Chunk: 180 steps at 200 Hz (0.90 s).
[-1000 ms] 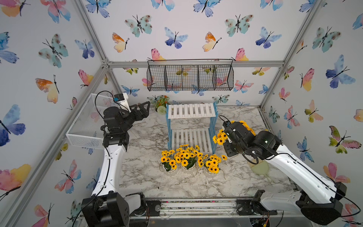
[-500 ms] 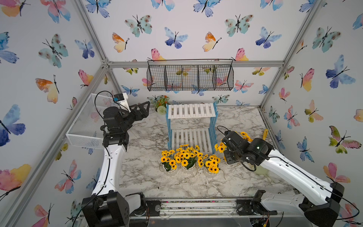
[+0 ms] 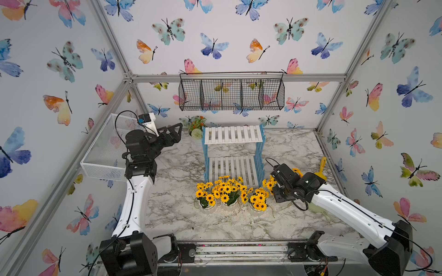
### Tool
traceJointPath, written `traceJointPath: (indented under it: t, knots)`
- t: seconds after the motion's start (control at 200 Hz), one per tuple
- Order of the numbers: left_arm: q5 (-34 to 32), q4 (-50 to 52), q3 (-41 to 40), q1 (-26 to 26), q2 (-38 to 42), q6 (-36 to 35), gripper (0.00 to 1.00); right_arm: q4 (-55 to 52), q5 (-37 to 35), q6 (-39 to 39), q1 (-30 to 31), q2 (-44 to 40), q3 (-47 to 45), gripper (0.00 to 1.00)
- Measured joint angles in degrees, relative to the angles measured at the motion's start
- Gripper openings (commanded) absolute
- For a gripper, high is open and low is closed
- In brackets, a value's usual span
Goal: Take the sunflower pots off the shelves
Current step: Place the sunflower pot at the center of the board.
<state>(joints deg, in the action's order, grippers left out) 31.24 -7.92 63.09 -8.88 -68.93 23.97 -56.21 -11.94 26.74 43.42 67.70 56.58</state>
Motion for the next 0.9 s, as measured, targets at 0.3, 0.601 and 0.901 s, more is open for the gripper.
traceJointPath:
  t: [0.3, 0.601, 0.901]
  knots:
    - [0.02, -0.02, 0.00, -0.09, -0.33, 0.11, 0.97, 5.73, 1.42, 0.04, -1.09, 1.70, -4.92, 0.02]
    - [0.02, -0.04, 0.00, -0.50, -0.57, 0.11, 0.97, 9.92, 1.55, 0.04, -1.11, 4.20, -7.41, 0.02]
    - [0.04, -0.11, -0.04, -0.55, -0.85, 0.28, 0.97, 12.35, 2.89, -0.48, -1.11, 6.45, -7.87, 0.05]
